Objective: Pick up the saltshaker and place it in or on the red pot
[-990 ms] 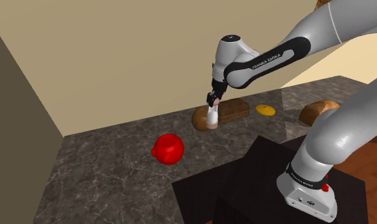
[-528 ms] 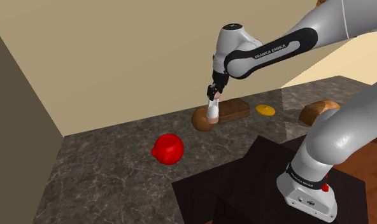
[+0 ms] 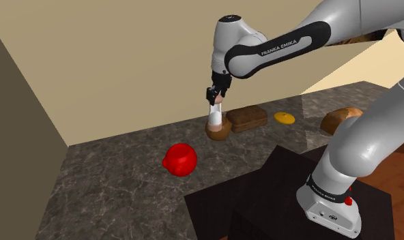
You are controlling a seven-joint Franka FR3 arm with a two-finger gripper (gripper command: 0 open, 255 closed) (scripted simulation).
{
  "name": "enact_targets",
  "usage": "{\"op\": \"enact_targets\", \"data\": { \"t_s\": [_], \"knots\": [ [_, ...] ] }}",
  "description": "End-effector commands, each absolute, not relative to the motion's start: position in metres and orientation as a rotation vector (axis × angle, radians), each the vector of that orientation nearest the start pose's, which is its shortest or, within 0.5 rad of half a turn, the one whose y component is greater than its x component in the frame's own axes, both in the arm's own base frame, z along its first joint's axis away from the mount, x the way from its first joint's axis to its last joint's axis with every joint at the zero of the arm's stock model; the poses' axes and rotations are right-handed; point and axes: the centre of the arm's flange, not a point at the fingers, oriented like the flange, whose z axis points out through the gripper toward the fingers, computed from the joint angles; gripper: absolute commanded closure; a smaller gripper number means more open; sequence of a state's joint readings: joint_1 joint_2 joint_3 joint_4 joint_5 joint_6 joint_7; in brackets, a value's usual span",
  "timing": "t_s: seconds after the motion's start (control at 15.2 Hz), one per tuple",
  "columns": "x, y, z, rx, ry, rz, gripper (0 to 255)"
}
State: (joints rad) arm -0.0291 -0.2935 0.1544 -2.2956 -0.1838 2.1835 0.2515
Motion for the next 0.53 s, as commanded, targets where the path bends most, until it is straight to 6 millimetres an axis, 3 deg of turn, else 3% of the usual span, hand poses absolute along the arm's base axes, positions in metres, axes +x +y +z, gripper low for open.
{"op": "enact_targets", "data": {
  "t_s": [0.0, 0.46],
  "knots": [
    [0.484, 0.079, 0.491, -3.290, 0.061, -0.347, 255],
    [0.523, 0.159, 0.516, -3.290, 0.061, -0.347, 255]
  ]
}}
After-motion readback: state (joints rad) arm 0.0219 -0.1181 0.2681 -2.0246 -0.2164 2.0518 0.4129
